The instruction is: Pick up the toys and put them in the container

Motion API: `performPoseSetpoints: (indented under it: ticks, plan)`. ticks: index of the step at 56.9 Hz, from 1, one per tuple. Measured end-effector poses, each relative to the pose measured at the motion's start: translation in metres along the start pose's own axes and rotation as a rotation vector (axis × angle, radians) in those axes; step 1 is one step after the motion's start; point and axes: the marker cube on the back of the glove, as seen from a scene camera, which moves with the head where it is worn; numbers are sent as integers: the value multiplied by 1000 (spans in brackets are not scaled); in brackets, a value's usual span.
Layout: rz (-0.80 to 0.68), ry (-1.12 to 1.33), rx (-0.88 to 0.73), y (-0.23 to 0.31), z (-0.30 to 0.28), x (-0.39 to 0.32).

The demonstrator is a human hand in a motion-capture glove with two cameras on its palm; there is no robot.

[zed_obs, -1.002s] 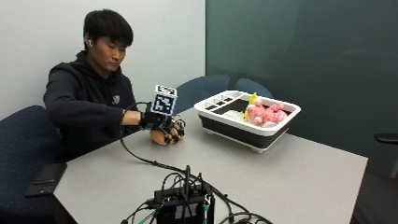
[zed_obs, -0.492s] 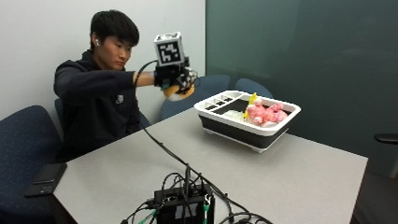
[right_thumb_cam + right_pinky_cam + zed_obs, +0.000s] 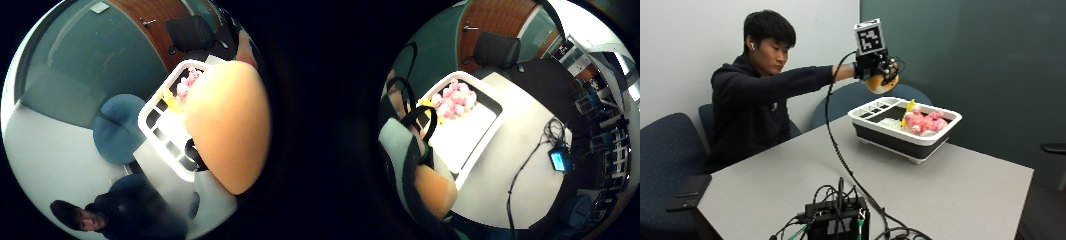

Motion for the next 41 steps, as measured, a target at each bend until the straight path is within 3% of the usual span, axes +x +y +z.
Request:
performPoseSetpoints:
  ticks: [7, 14, 24, 28, 41]
  plan:
    - [101, 53, -104, -15, 21, 6]
    - [77, 59, -273, -10, 38, 16]
    - [84, -47, -184, 2, 16, 38]
    - [160, -121, -148, 8, -8, 70]
    - [164, -195, -70, 67, -55, 142]
